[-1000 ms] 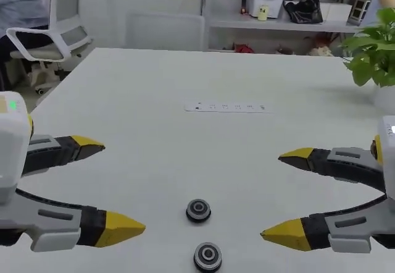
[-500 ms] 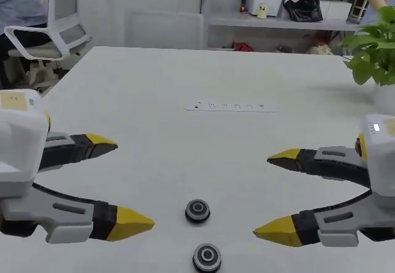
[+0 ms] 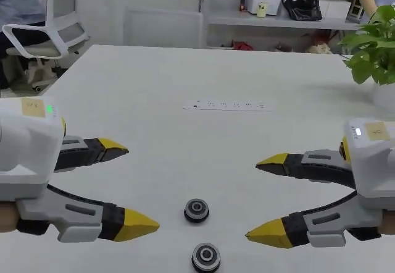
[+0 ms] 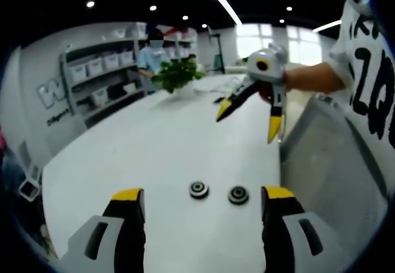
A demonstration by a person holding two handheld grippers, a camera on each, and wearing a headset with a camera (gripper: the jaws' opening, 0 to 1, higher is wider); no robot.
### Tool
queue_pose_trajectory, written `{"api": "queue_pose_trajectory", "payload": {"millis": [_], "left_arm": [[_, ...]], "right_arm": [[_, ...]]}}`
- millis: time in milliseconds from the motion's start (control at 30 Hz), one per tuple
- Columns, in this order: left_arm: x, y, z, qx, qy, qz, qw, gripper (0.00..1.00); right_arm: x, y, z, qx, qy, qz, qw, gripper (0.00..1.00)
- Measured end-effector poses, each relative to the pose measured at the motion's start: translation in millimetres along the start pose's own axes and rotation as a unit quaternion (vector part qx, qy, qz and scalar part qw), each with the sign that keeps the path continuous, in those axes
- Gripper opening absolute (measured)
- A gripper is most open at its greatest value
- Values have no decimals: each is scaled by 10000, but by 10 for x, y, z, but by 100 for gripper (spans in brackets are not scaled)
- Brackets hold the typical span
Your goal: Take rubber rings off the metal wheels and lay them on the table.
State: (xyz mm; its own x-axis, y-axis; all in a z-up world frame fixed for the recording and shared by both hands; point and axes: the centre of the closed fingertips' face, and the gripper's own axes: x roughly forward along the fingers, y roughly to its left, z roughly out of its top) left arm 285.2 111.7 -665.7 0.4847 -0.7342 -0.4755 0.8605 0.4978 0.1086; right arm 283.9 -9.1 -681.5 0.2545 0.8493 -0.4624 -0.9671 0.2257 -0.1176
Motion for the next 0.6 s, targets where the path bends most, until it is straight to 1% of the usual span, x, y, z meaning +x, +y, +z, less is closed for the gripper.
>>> {"api": "queue_pose_trajectory", "payload": {"millis": [100,267,600], "left_arm": [[45,-17,6,11,-45,-64,10000,77],[119,-53,-49,152,96,-188,9997,76],[239,-114,-112,113,129,-366,9992,74]], "right_arm": [[32,12,-42,20,18,57,10000,64],[80,17,-129,75,62,144,9998,63],[150,36,-259,179,120,305,9993,61]]}}
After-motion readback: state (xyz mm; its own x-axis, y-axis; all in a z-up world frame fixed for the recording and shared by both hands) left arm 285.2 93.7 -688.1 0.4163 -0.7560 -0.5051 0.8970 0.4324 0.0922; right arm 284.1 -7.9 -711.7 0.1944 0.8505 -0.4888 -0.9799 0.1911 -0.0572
